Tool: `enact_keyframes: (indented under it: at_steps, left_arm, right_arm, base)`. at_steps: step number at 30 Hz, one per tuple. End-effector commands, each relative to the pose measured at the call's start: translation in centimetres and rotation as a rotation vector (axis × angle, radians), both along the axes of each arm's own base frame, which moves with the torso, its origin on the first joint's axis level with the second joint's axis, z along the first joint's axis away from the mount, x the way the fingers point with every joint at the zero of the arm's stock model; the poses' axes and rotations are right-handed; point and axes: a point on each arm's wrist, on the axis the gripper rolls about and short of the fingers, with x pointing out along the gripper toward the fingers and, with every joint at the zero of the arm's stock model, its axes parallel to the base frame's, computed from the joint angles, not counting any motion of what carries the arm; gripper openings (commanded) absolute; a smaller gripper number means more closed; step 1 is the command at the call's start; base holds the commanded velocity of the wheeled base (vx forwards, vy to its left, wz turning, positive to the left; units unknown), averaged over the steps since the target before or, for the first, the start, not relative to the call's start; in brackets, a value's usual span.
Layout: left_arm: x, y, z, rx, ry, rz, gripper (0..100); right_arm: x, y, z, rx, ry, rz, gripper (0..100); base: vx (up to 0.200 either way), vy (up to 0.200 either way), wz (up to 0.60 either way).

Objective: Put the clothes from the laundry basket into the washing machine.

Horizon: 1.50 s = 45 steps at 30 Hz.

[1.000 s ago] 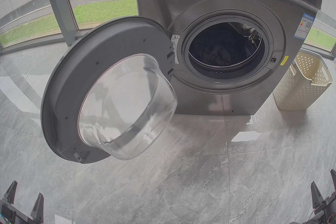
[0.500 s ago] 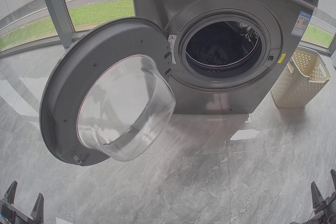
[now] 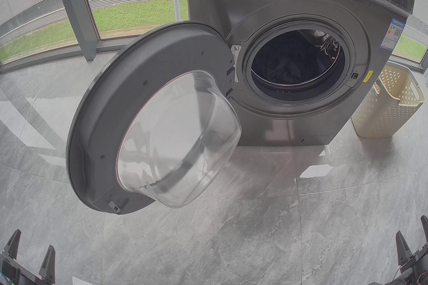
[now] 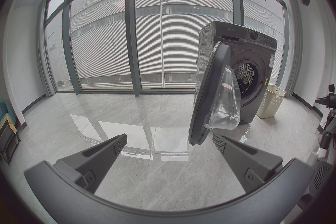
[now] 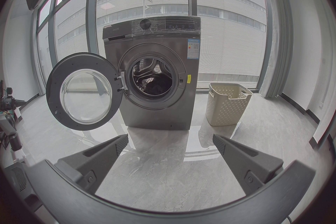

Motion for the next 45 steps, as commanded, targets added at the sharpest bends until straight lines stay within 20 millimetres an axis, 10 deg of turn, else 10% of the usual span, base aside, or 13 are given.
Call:
enact_keyframes:
  at_steps: [1,5,11,28,45]
  left_arm:
    - [-0.5,0.0,1.6,-0.025,-0.106,-0.004,100]
    - [-1.1,0.0,7.0,-0.037,-0.139,-0.073,100]
    - [3.8,-0.6,10.6,-0.05,0.048,-0.31,100]
    - [13.2,-2.3,12.7,-0.069,0.17,-0.598,100]
    - [10.4,-5.8,13.4,-0.172,0.167,-0.99,100]
  right_arm:
    - [0.0,0.0,-0.5,0.0,0.001,-0.001,100]
    - [0.0,0.0,-0.5,0.0,0.001,-0.001,100]
    - [0.0,0.0,-0.5,0.0,0.001,-0.001,100]
    - [0.0,0.0,-0.5,0.0,0.001,-0.001,100]
    - [0.0,0.0,-0.5,0.0,0.001,-0.001,100]
  base:
    - [0.0,0.0,0.0]
    - [0.0,0.0,0.0]
    - [0.0,0.0,0.0]
    - [0.0,0.0,0.0]
    - [0.0,0.0,0.0]
